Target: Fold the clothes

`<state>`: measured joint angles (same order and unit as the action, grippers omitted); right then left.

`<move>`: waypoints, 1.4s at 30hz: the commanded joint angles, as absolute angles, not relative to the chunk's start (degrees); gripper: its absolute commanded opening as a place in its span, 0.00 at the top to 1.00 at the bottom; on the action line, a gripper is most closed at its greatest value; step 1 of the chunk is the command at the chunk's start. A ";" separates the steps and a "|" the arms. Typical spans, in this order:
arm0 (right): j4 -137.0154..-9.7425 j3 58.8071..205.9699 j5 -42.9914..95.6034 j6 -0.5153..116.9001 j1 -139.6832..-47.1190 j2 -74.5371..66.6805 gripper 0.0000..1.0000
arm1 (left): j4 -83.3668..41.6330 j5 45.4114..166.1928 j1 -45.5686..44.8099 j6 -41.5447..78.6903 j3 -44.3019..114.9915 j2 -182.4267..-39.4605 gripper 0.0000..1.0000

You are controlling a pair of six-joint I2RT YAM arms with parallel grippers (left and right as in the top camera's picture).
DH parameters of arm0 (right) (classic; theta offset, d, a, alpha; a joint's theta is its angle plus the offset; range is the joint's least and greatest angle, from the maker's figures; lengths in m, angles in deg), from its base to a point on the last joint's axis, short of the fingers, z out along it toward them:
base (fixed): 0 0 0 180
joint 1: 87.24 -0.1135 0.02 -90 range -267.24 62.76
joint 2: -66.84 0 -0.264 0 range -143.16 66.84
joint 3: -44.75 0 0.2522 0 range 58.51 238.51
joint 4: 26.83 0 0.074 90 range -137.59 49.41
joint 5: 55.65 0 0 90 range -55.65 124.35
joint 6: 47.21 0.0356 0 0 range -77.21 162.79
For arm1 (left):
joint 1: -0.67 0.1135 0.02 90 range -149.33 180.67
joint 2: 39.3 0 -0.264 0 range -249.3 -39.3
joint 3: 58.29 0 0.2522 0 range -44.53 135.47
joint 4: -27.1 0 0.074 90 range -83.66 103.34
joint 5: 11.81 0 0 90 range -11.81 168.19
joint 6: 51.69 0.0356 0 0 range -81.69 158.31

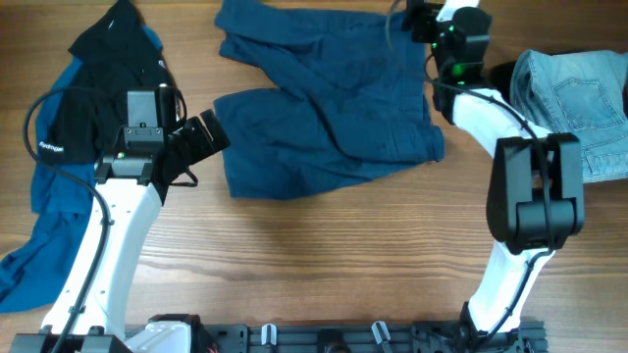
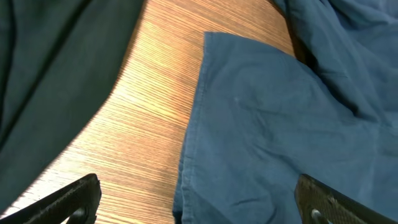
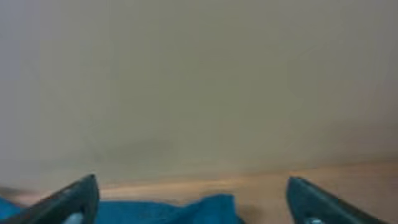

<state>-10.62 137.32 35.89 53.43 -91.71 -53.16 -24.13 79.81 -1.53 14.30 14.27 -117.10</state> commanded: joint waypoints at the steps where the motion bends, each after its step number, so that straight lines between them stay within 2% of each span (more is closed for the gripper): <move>1: -22.14 138.52 31.26 54.78 -91.07 -46.56 0.00 | -25.12 83.36 -1.85 15.61 15.11 -117.34 0.00; 8: -63.03 138.52 24.61 56.99 -90.75 -30.65 0.00 | -32.46 83.33 -2.23 15.48 14.27 -119.52 0.01; 12: -82.44 138.21 25.90 60.99 -90.75 -29.97 0.00 | -32.55 87.42 -2.23 15.39 11.87 -124.40 0.02; 14: -87.58 136.97 27.10 60.97 -90.61 -30.47 0.01 | -32.59 90.11 -2.66 15.41 11.08 -127.19 0.04; 15: -88.45 136.22 28.02 60.97 -90.57 -30.47 0.04 | -32.42 90.68 -3.14 15.41 10.84 -128.05 0.05; 22: -89.21 133.95 30.78 60.77 -90.53 -30.45 0.12 | -28.83 89.85 -12.70 15.37 10.52 -132.27 0.08; 27: -90.85 133.91 33.09 60.73 -90.53 -30.45 0.13 | -26.30 85.87 -16.26 12.16 10.52 -136.53 0.28; 31: -91.01 133.38 33.11 59.33 -90.53 -30.45 0.12 | -26.67 81.78 -16.70 12.14 10.52 -139.70 0.29; 33: -90.81 132.25 33.11 59.33 -90.53 -30.45 0.12 | -26.69 79.88 -16.70 12.09 10.52 -140.72 0.36; 34: -90.29 131.11 33.09 59.39 -90.53 -30.45 0.12 | -26.71 79.25 -16.70 11.98 10.52 -140.92 0.53; 35: -89.54 129.75 32.76 59.57 -90.53 -30.45 0.12 | -26.78 78.39 -16.70 10.80 10.52 -140.92 0.82; 36: -87.88 127.70 30.54 59.92 -90.53 -30.47 0.14 | -26.91 78.09 -16.70 10.17 10.52 -140.88 0.96; 42: -83.27 121.36 24.85 59.20 -90.53 -30.45 0.22 | -28.59 78.07 -16.70 9.32 10.54 -136.09 0.96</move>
<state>-83.71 122.83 27.80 60.27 -90.77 -29.75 -27.98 79.88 -16.59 10.58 10.91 -139.78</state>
